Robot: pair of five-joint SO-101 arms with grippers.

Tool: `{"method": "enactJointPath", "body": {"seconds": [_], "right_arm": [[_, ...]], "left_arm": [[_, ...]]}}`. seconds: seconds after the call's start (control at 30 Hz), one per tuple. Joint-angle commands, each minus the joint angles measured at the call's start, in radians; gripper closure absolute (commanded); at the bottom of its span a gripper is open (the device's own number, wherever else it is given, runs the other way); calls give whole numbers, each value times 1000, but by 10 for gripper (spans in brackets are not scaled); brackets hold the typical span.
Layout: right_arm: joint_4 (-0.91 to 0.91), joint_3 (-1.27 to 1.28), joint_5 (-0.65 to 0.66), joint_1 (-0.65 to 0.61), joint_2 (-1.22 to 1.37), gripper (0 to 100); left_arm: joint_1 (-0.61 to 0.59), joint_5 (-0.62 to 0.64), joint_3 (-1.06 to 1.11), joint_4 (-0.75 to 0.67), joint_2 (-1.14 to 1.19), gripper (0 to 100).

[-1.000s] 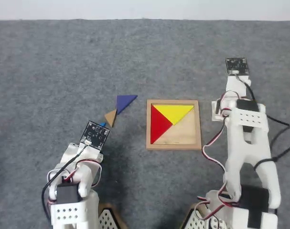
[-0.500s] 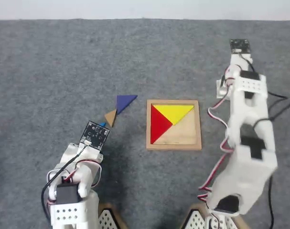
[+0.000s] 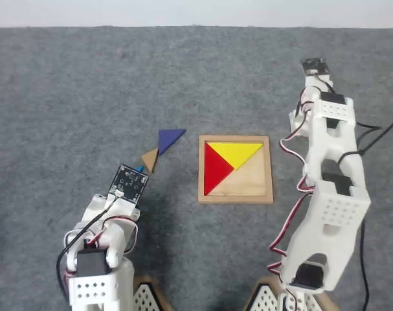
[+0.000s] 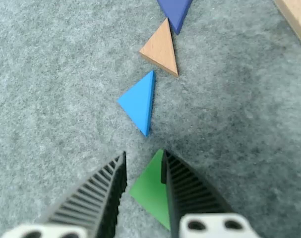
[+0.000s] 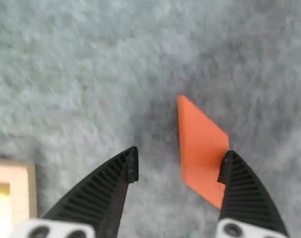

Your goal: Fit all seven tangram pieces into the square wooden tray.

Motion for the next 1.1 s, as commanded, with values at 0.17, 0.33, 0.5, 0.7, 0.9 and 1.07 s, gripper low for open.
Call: {"method": "enactJointPath", "body": {"seconds": [0.17, 0.33, 0.5, 0.7, 0.9, 1.07], "right_arm": [[116, -20, 6, 56, 4, 803], [170, 2, 5, 58, -8, 874], [223, 8, 6, 54, -10, 925], [214, 107, 8, 74, -71, 927], [85, 520, 14, 93, -472, 925], [12, 789, 49, 105, -734, 922]], "left_arm": [[-2, -6, -7, -2, -20, 892], [-2, -6, -7, -2, -20, 892], [-2, -6, -7, -2, -20, 892], [-2, -6, -7, -2, -20, 892], [0, -6, -7, -2, -20, 892], [0, -6, -7, -2, -20, 892]]}}
